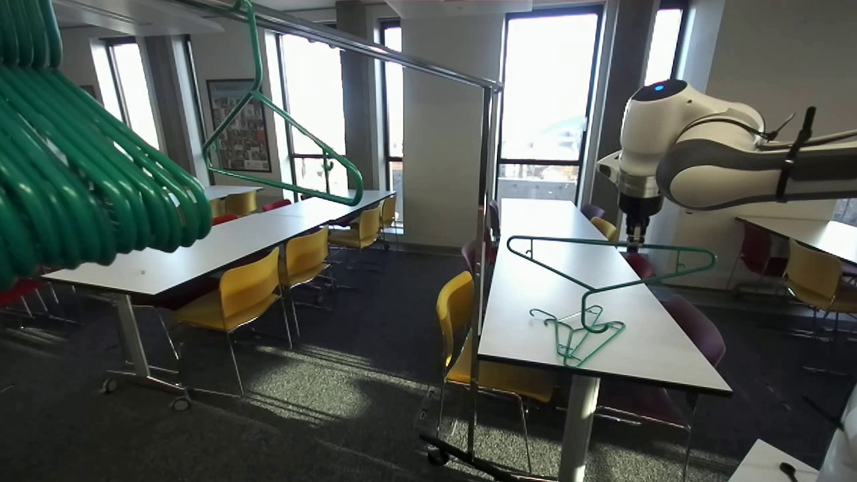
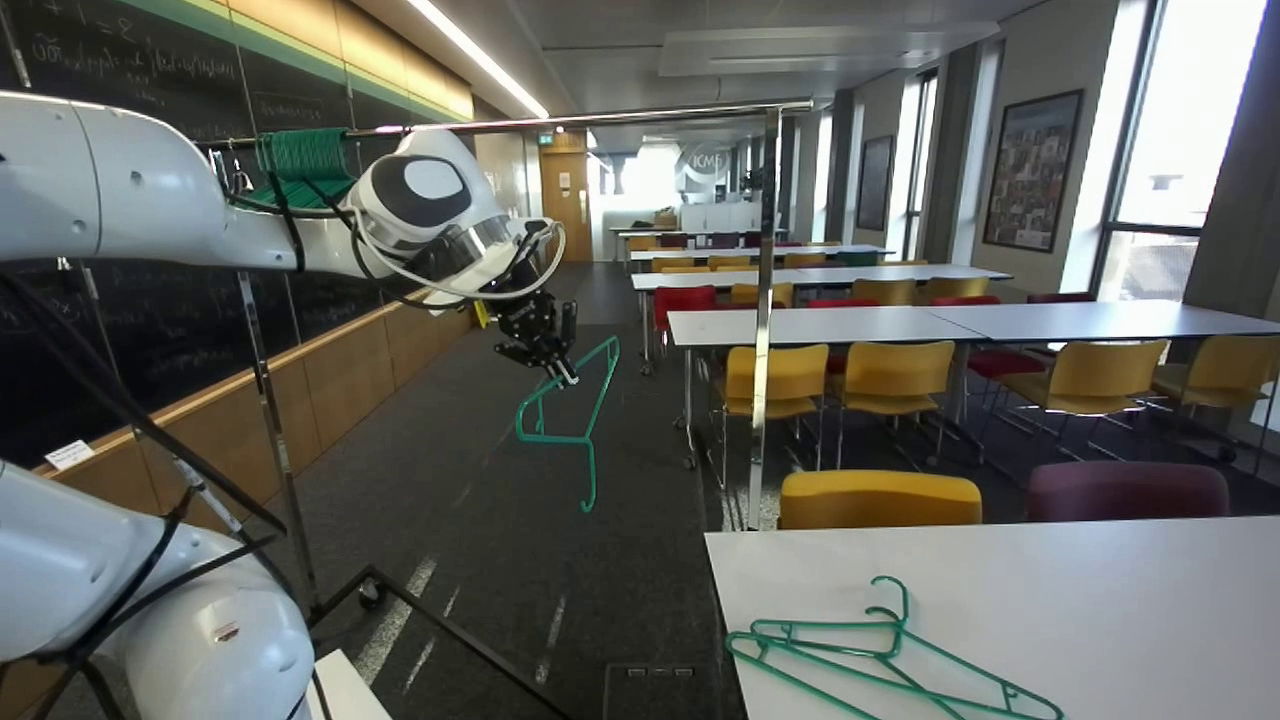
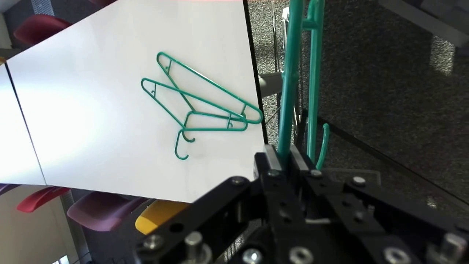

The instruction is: Remove one hanger from the rail and place it on the table.

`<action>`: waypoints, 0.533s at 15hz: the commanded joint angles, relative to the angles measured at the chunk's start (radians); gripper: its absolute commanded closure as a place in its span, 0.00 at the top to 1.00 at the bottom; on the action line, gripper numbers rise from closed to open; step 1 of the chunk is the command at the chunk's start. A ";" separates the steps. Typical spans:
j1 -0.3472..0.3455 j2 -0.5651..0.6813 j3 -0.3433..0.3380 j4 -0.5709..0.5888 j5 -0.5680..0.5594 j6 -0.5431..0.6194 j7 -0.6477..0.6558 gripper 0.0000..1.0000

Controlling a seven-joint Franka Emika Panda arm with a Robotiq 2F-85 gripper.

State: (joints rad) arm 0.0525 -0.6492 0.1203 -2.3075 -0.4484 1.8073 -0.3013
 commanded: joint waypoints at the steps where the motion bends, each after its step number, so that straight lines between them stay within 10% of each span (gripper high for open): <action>1: 0.026 0.003 -0.019 0.004 -0.012 -0.008 0.011 0.09; 4: 0.026 0.003 -0.022 0.004 -0.012 -0.008 0.011 0.02; 8: -0.039 0.050 0.000 -0.087 -0.321 0.164 0.120 0.02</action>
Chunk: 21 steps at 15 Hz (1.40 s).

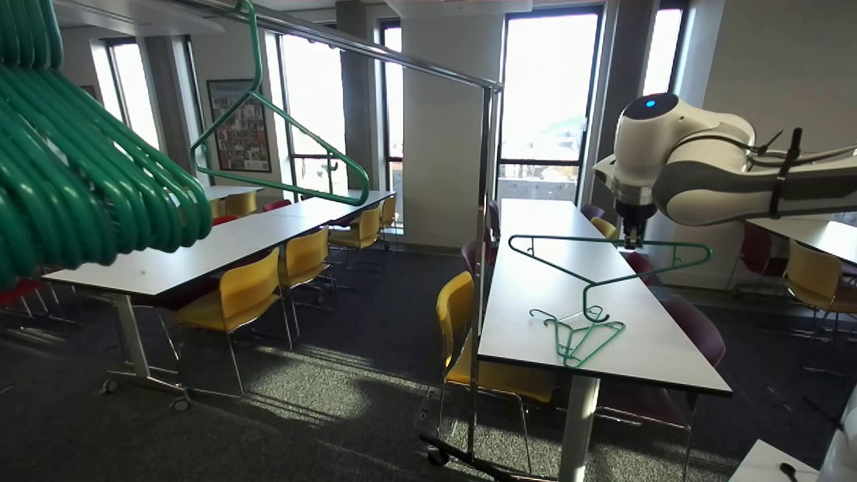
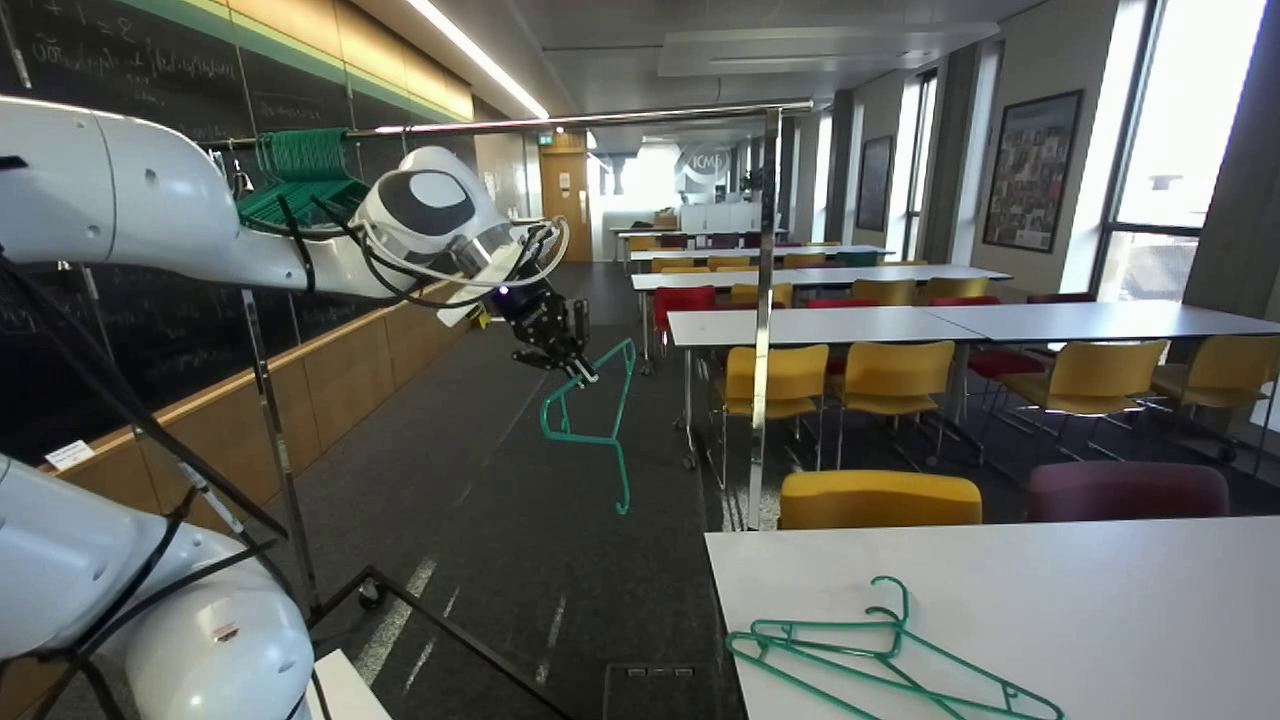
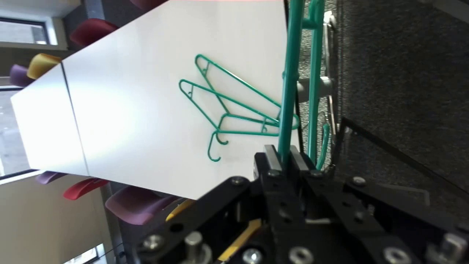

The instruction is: Remove one hanger from the rail and place it on the table.

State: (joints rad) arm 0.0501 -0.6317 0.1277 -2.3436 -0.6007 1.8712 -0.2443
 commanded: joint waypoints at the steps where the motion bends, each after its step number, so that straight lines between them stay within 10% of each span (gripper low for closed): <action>1: -0.049 0.045 -0.022 -0.069 -0.250 0.135 0.092 0.02; 9: -0.368 0.248 -0.052 -0.085 -0.928 0.311 0.482 0.02; 16: -0.301 0.584 -0.267 0.129 -1.210 0.158 0.855 0.02; 21: -0.295 0.763 -0.292 0.317 -1.225 0.208 0.943 0.02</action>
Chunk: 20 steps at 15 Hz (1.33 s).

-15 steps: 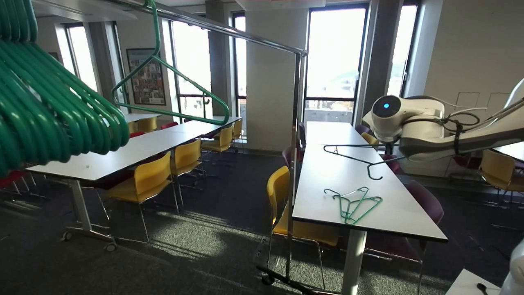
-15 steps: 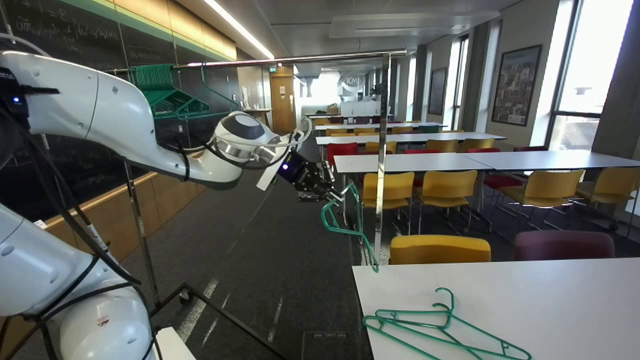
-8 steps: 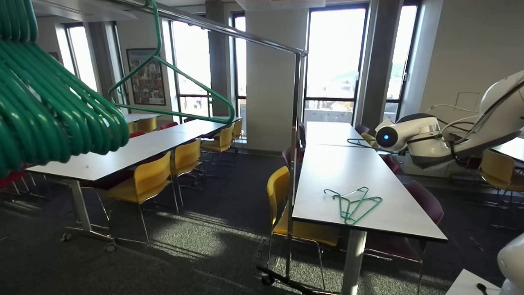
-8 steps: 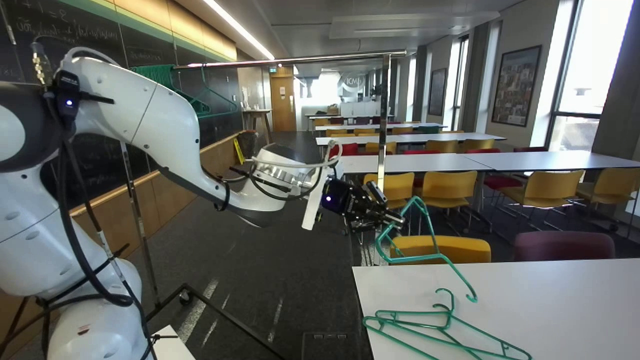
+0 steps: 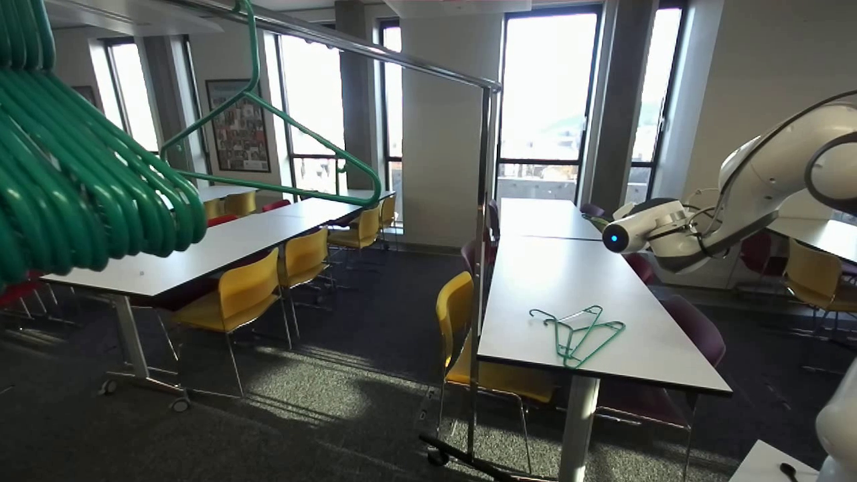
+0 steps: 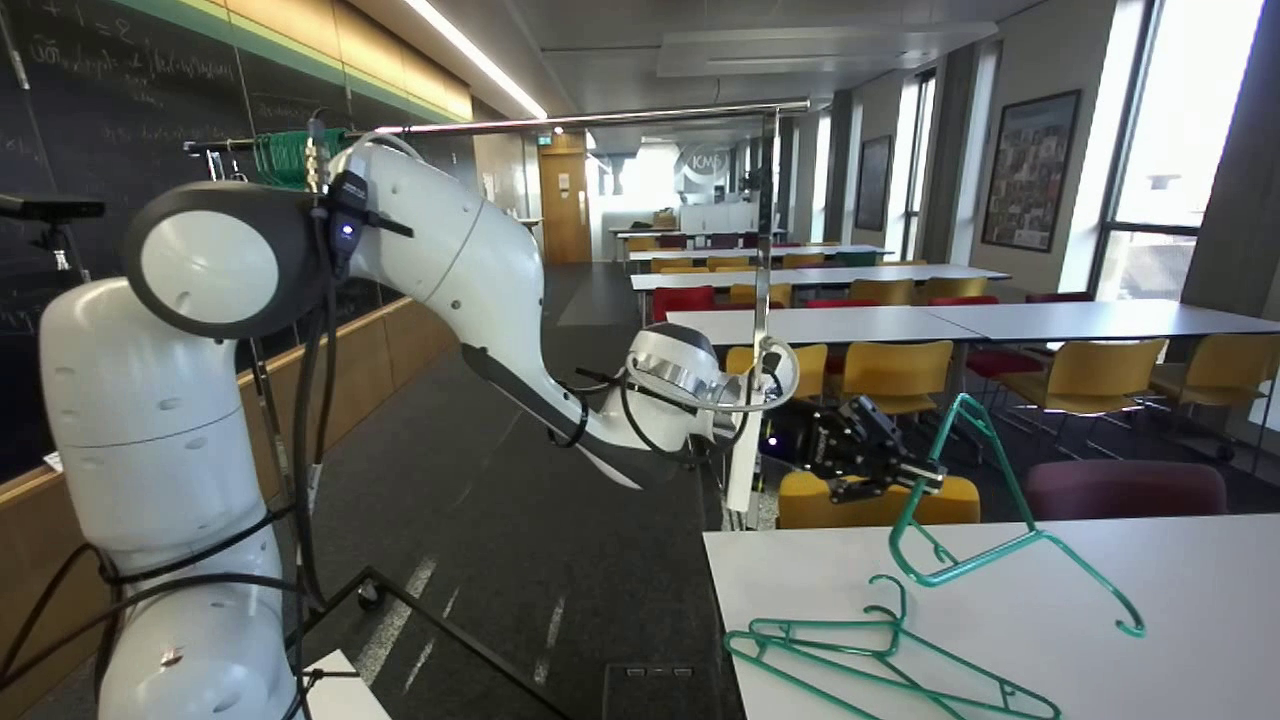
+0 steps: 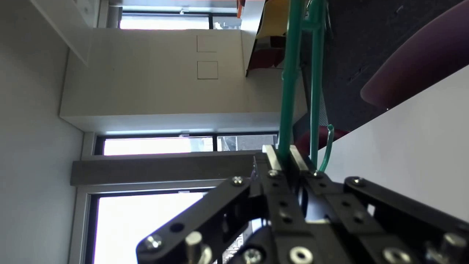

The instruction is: Remove one hanger from the rail and place it on the table.

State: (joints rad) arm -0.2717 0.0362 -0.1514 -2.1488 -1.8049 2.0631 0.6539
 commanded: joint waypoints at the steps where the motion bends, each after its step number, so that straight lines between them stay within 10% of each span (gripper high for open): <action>1: 0.031 0.116 -0.004 0.146 0.004 0.031 0.053 0.02; 9: 0.077 0.189 0.052 0.187 0.349 0.142 0.007 0.02; 19: 0.087 -0.246 0.010 -0.070 0.921 0.392 -0.298 0.02; 20: 0.085 -0.136 0.024 0.012 0.859 0.350 -0.221 0.09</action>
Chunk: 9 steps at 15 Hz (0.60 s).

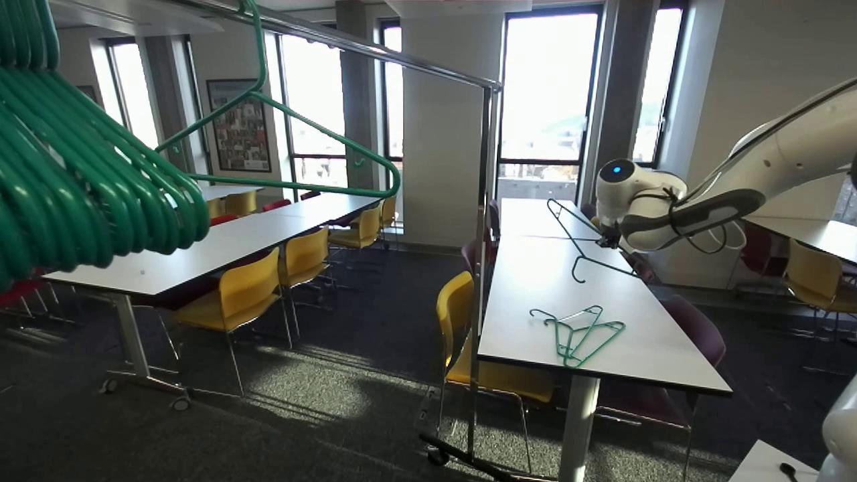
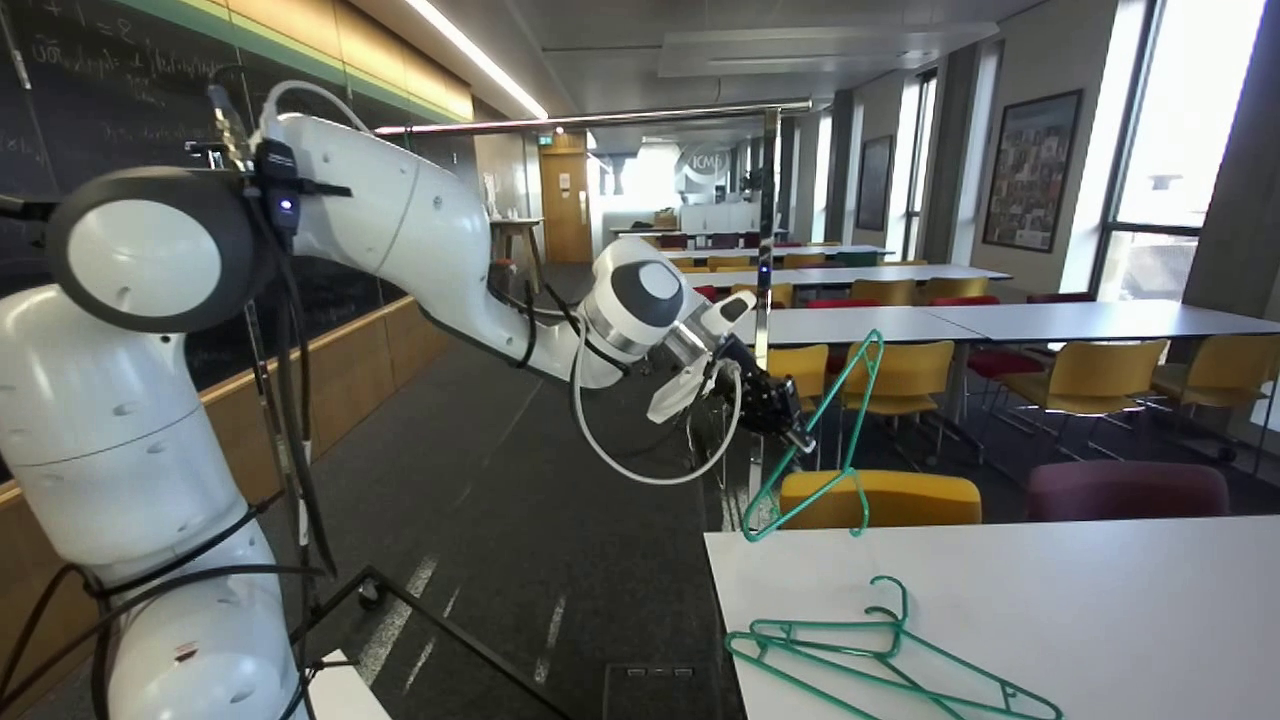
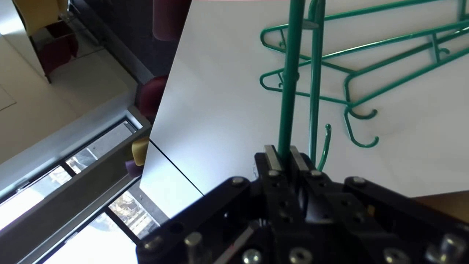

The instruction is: Remove one hanger from the rail and place it on the table.

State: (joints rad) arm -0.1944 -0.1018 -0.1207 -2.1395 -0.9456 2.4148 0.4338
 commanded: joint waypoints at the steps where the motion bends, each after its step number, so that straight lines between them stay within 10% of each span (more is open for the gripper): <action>1: 0.004 -0.039 -0.007 -0.018 0.031 0.002 -0.035 0.09; 9: 0.001 -0.088 -0.005 -0.064 0.047 0.006 -0.052 0.09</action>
State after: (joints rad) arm -0.1931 -0.1899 -0.1258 -2.2046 -0.9014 2.4215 0.3846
